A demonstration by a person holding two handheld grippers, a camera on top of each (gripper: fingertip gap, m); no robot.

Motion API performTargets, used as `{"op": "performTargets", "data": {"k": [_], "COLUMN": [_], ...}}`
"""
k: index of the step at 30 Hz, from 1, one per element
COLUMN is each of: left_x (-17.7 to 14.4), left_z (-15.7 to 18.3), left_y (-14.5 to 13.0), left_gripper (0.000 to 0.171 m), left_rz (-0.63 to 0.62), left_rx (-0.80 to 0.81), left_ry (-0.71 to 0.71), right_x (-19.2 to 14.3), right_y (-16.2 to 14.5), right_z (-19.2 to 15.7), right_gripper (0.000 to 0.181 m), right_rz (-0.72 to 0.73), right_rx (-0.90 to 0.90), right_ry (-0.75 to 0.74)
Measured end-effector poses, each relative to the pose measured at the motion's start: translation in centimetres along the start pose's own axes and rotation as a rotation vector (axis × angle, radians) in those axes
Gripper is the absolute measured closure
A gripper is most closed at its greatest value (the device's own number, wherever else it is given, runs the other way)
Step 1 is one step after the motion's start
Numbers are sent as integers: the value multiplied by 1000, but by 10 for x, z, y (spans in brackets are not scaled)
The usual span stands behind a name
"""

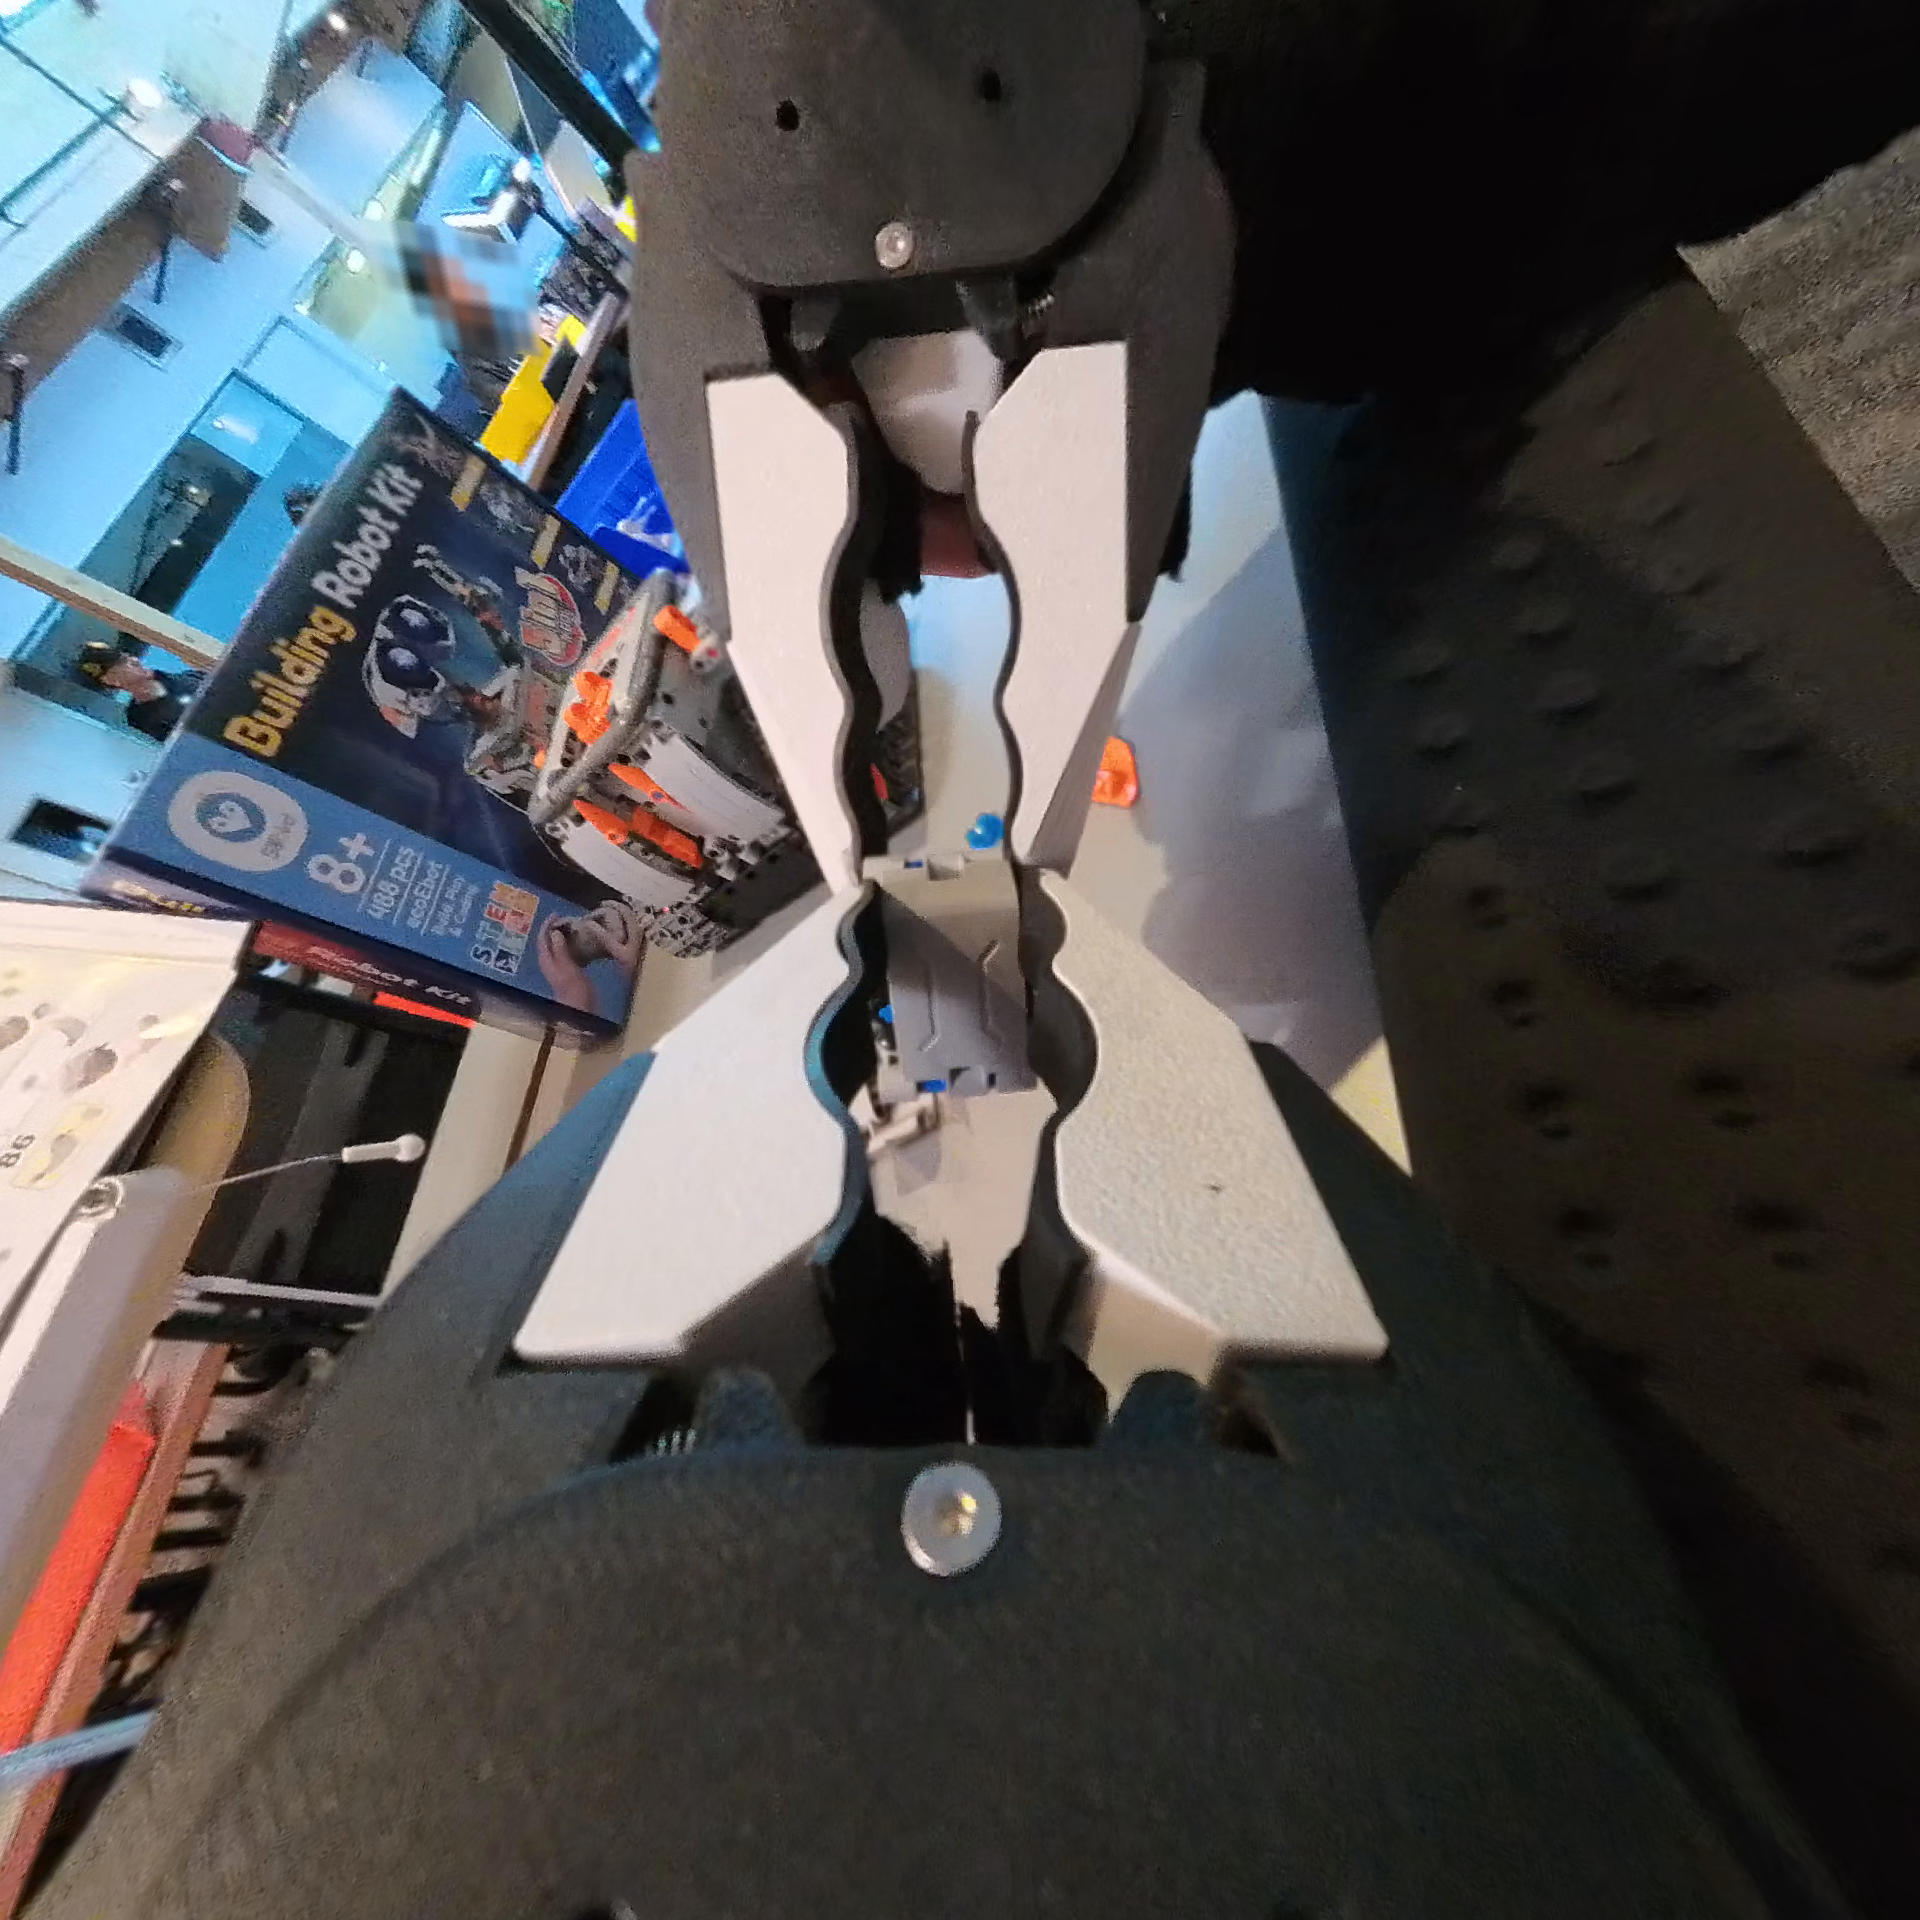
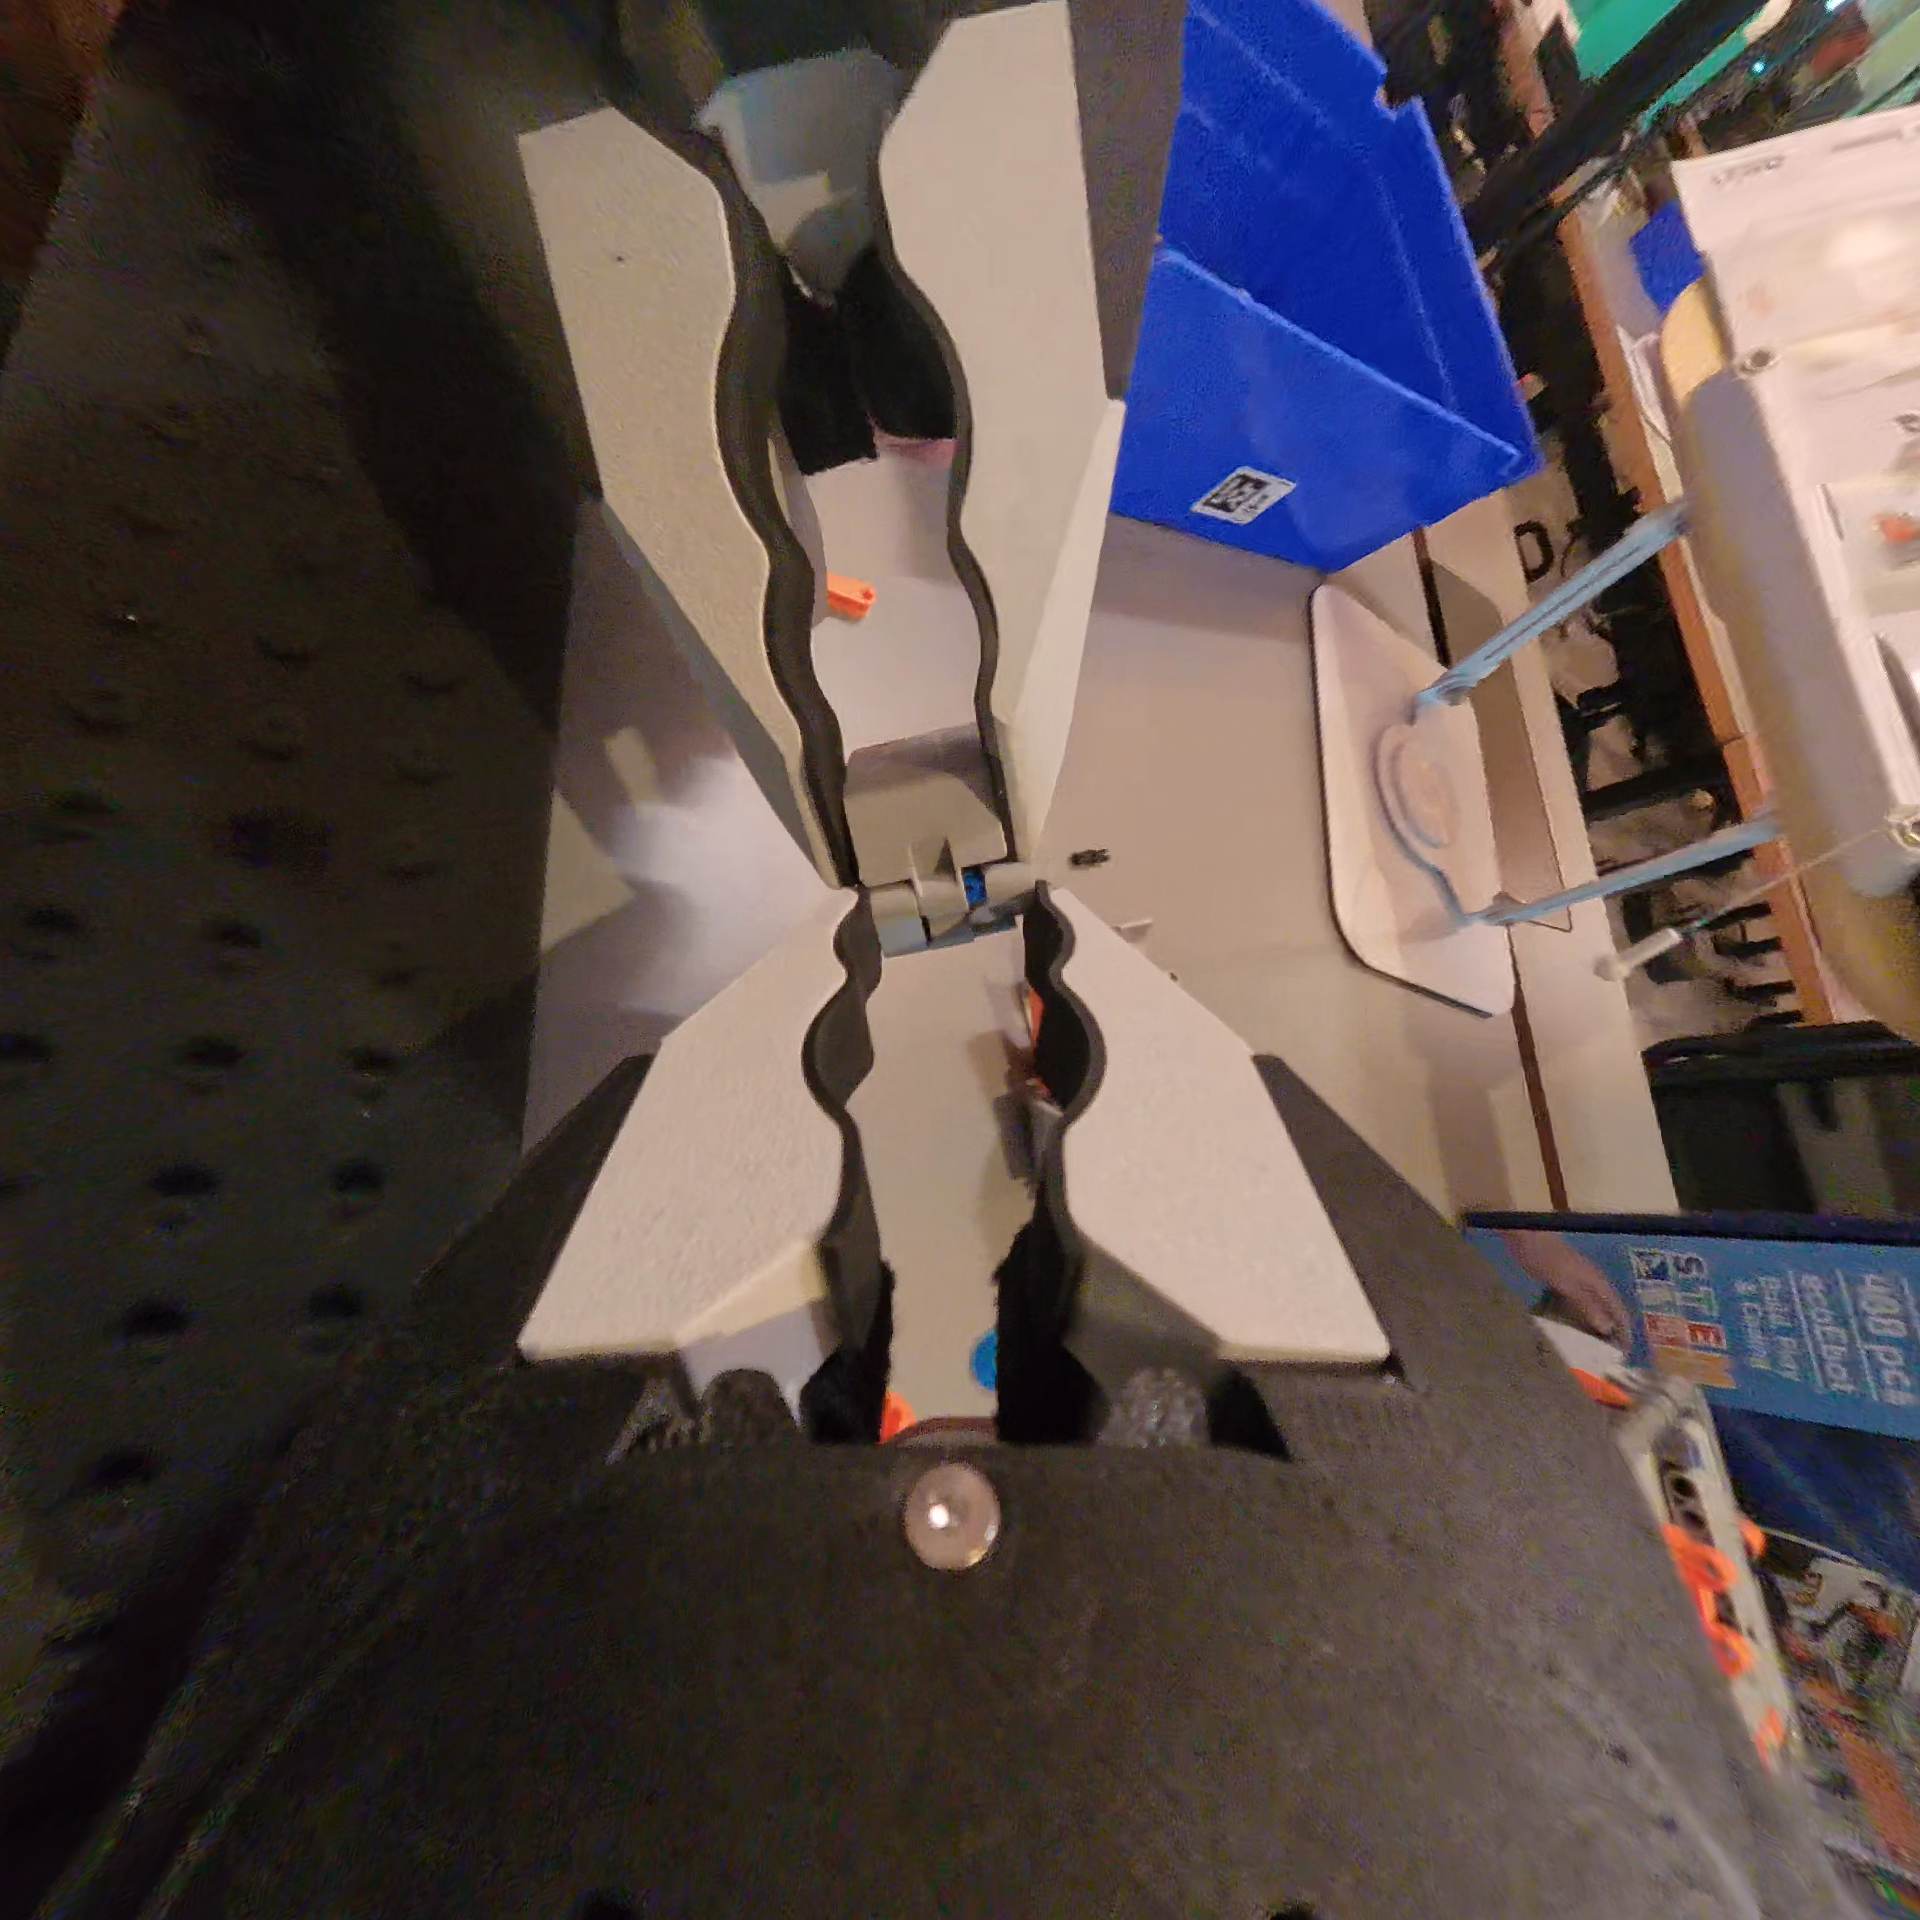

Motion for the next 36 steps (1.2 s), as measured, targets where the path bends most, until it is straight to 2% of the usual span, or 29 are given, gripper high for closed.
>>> {"op": "performTargets", "data": {"k": [4,8,11,14,17,18,23,25,29,33,36], "left_x": [-4,-13,-19,-27,-23,-22,-20,-19,-21,-18,-20], "left_z": [-1,-7,-14,-18,-13,-14,-13,-15,-24,-23,-20], "left_y": [-10,-4,2,9,11,10,7,7,0,1,2], "left_gripper": [149,148,148,148,148,148,147,141,111,125,125], "left_rz": [19,80,188,302,327,319,278,248,188,153,149], "left_rx": [-63,-76,-169,-244,-250,-244,-184,-157,-160,-130,-68], "left_ry": [-14,-5,-36,-100,-157,-147,-113,-74,-11,21,40], "right_x": [8,4,-6,-10,-11,-11,-10,-10,-22,-23,-23], "right_y": [1,8,12,15,20,21,20,20,28,36,37], "right_z": [-2,3,9,11,6,4,4,5,11,3,-2], "right_gripper": [156,153,146,138,144,151,153,154,153,153,153], "right_rz": [0,89,157,217,258,248,168,147,154,136,127], "right_rx": [-14,4,38,87,69,53,-9,-30,-143,-320,-395], "right_ry": [-9,-53,-94,-68,-30,-35,-93,-128,-283,-377,-416]}}
Point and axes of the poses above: each gripper's, where its closed fingertips meet, x out along the fingers, y out of its top, z = x × y across the jaws, the point moved 5 cm from there along -x, back along the fingers, and after that the axes turned 7 degrees about -x, right-handed, at the moved point
